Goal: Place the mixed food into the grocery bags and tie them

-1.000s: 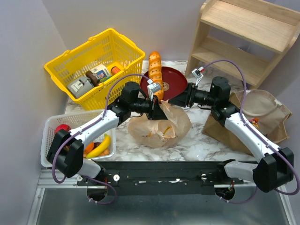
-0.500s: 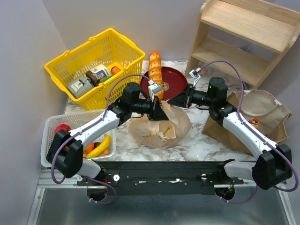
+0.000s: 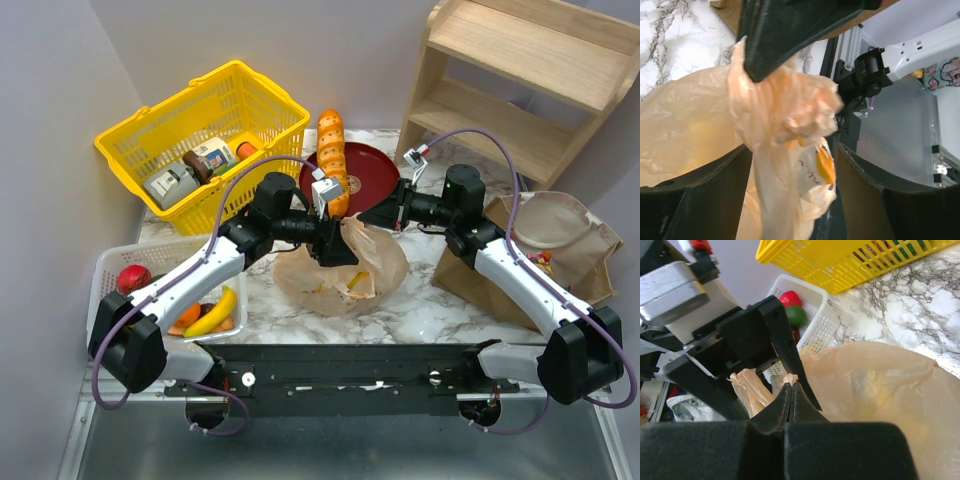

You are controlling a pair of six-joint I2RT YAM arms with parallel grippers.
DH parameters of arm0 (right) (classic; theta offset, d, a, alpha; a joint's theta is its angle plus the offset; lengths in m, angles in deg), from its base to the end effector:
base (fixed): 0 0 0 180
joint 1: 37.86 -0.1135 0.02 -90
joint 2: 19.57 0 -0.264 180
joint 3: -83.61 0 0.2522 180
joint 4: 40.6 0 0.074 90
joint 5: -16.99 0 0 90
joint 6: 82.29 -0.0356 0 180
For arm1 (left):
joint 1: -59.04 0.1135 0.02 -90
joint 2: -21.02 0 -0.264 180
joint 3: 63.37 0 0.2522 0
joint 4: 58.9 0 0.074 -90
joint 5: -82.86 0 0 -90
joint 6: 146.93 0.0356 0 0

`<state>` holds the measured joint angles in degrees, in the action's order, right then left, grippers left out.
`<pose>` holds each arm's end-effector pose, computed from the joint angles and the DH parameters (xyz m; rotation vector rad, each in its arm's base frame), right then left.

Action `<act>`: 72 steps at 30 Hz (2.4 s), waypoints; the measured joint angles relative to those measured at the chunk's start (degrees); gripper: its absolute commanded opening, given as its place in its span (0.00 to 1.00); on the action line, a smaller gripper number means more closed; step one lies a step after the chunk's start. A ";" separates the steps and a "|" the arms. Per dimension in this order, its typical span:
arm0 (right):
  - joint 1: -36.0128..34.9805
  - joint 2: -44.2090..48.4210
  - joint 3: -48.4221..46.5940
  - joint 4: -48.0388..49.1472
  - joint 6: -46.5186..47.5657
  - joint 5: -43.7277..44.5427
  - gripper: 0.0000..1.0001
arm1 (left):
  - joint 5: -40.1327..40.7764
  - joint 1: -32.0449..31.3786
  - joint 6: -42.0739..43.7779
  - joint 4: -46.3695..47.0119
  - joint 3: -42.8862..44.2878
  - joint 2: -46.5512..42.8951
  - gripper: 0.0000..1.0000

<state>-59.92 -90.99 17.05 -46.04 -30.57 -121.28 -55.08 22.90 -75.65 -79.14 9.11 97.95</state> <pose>0.2526 0.1310 0.3249 -0.4163 1.8944 1.4658 0.2272 -0.1987 0.3102 0.8933 1.9499 -1.4230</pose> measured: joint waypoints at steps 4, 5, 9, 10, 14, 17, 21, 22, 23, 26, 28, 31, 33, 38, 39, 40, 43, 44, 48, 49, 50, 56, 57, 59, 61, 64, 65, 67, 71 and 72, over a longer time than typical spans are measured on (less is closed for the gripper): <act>0.00 0.00 0.00 -0.20 0.57 0.02 0.01 | 0.07 0.00 3.43 -4.37 1.77 -1.95 0.90; 0.00 0.00 0.00 -0.37 0.74 0.07 0.01 | 0.00 0.00 4.15 -5.27 2.21 -2.27 0.91; 0.00 0.00 0.00 -0.72 1.05 0.57 0.01 | 0.66 0.00 3.91 -6.10 3.13 -2.47 0.92; 0.00 0.00 0.00 -0.79 1.18 0.66 0.01 | 1.03 0.00 3.61 -6.10 3.28 -2.40 0.92; 0.00 0.04 0.00 -1.18 1.84 1.07 0.01 | 1.92 0.00 -0.02 -3.61 4.68 -0.79 0.92; 0.00 0.26 0.00 -1.55 2.34 1.40 0.01 | 1.95 0.00 -4.11 0.11 4.66 0.74 0.91; 0.00 0.61 0.00 -1.66 2.78 1.77 0.01 | 2.14 0.00 -8.76 4.87 4.59 2.34 0.86; 0.00 0.72 0.00 -1.75 2.93 1.95 0.01 | 2.23 0.00 -9.70 5.81 4.59 2.67 0.84; 0.00 0.76 0.00 -1.92 3.13 2.01 0.01 | 2.32 0.00 -10.34 6.64 4.59 2.89 0.81; 0.00 1.05 0.00 -2.45 3.69 2.40 0.01 | 2.40 0.00 -12.26 8.50 4.59 3.54 0.68; 0.00 1.31 0.00 -2.86 3.98 2.64 0.01 | 2.62 0.00 -13.35 9.44 4.55 3.96 0.61; 0.00 2.12 0.00 -3.98 4.72 3.26 0.01 | 3.39 0.00 -13.97 9.90 4.33 4.87 0.44; 0.00 2.49 -0.15 -4.81 5.27 4.02 0.01 | 3.45 0.02 -13.97 9.88 3.93 4.92 0.42; -0.11 2.95 -0.85 -6.91 6.84 5.97 0.01 | 3.61 0.00 -13.44 9.31 2.78 4.90 0.39; -0.11 2.97 -1.11 -7.32 7.06 6.36 0.01 | 3.61 0.02 -13.22 9.07 2.54 4.90 0.39; -0.11 3.02 -1.31 -7.85 7.32 6.71 0.01 | 3.63 0.00 -13.00 8.92 2.32 4.87 0.38; -0.11 3.34 -1.49 -8.63 7.91 7.69 0.01 | 3.63 0.02 -12.52 8.37 1.25 4.70 0.38; -0.11 3.45 -1.51 -8.87 8.04 8.00 0.01 | 3.63 0.04 -12.41 8.11 0.87 4.59 0.37; -0.11 3.63 -1.90 -10.32 8.66 9.01 0.01 | 3.63 0.48 -12.13 7.21 -0.24 3.72 0.32; -0.11 3.63 -2.03 -10.64 8.79 9.16 0.01 | 3.63 0.68 -12.00 7.15 -0.46 3.28 0.29; -0.11 3.65 -2.19 -10.99 8.87 9.35 0.01 | 3.63 0.83 -11.93 7.13 -0.59 2.89 0.28; -0.13 4.92 -2.32 -11.69 9.94 9.88 0.01 | 3.63 1.55 -11.58 7.39 -1.36 1.36 0.16; -0.22 5.33 -2.32 -11.85 10.19 9.90 0.01 | 3.63 1.68 -11.50 7.63 -1.60 1.27 0.16; -0.46 6.38 -2.32 -12.41 10.80 9.90 0.01 | 3.63 2.08 -11.80 8.55 -2.38 0.94 0.16; -0.66 7.45 -2.32 -13.05 11.41 10.10 0.01 | 3.61 2.40 -12.22 9.44 -3.06 0.55 0.16; -0.74 8.50 -2.32 -13.70 12.00 10.36 0.01 | 3.41 2.67 -12.85 10.67 -3.72 0.02 0.13; -0.74 8.63 -2.32 -13.84 12.17 10.45 0.01 | 3.23 2.73 -13.03 11.19 -3.96 -0.11 0.10; -0.76 8.74 -2.29 -14.05 12.48 10.47 0.01 | 3.13 2.82 -13.64 11.78 -4.33 -0.20 0.04; -1.60 9.35 -2.05 -14.08 13.77 10.40 0.01 | 3.13 2.95 -14.23 12.24 -4.52 -0.22 0.02; -2.08 9.66 -2.03 -14.08 14.19 10.43 0.01 | 3.13 3.10 -14.40 12.26 -4.55 -0.22 0.02</act>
<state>-62.00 -81.33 15.02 -60.12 -16.39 -110.85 -51.96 26.00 -90.06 -66.88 4.56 97.73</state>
